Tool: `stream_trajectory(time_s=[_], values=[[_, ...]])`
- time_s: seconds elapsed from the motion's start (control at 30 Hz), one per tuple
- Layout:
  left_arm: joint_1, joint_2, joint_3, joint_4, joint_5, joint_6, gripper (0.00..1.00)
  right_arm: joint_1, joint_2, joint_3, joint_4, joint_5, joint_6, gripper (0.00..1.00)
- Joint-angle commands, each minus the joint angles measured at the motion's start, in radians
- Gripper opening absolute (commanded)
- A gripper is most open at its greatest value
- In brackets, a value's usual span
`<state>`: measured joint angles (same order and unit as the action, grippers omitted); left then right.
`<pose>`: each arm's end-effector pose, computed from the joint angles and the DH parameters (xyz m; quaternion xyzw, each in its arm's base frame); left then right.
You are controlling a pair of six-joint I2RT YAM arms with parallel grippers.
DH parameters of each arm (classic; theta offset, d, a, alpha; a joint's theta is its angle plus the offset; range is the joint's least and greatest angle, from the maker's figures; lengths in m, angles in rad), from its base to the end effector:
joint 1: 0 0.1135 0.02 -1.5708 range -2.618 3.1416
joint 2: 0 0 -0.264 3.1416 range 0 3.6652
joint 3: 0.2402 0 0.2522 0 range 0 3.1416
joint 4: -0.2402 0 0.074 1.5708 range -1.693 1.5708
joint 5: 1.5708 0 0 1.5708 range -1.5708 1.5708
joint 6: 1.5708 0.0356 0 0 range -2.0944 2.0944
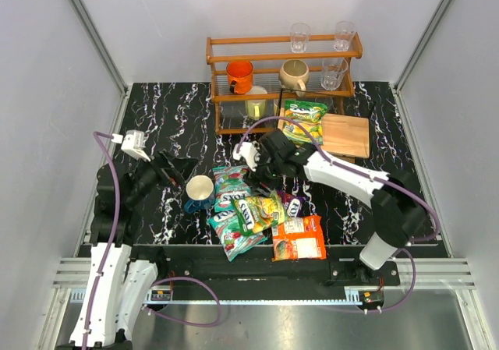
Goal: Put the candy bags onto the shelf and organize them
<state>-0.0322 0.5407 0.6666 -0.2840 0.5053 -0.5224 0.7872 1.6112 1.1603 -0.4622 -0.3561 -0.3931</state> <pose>0.1324 -0.0215 0.3231 -0.0213 0.7539 -0.3549 0.5524 0.2333 0.2517 0.2396 -0.5659 0.7421 0.2266 0.2789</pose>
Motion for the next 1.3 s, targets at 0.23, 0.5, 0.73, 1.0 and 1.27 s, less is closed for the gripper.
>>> stream_trajectory(time_s=[0.23, 0.5, 0.73, 1.0, 1.27], values=[[-0.002, -0.018, 0.103, -0.037, 0.091, -0.025, 0.99, -0.019, 0.219, 0.199, -0.184, -0.124, -0.205, 0.67], [-0.002, -0.002, 0.105, -0.043, 0.125, -0.019, 0.99, -0.029, 0.227, 0.161, -0.230, -0.198, -0.191, 0.67], [-0.002, 0.008, 0.100, -0.043, 0.130, -0.008, 0.99, -0.031, 0.282, 0.136, -0.268, -0.237, -0.190, 0.58], [-0.002, -0.008, 0.096, -0.044, 0.131, -0.018, 0.99, -0.037, 0.288, 0.167, -0.294, -0.241, -0.090, 0.03], [-0.002, -0.022, 0.105, -0.047, 0.125, -0.028, 0.99, -0.037, 0.129, 0.138, -0.187, -0.167, 0.186, 0.00]])
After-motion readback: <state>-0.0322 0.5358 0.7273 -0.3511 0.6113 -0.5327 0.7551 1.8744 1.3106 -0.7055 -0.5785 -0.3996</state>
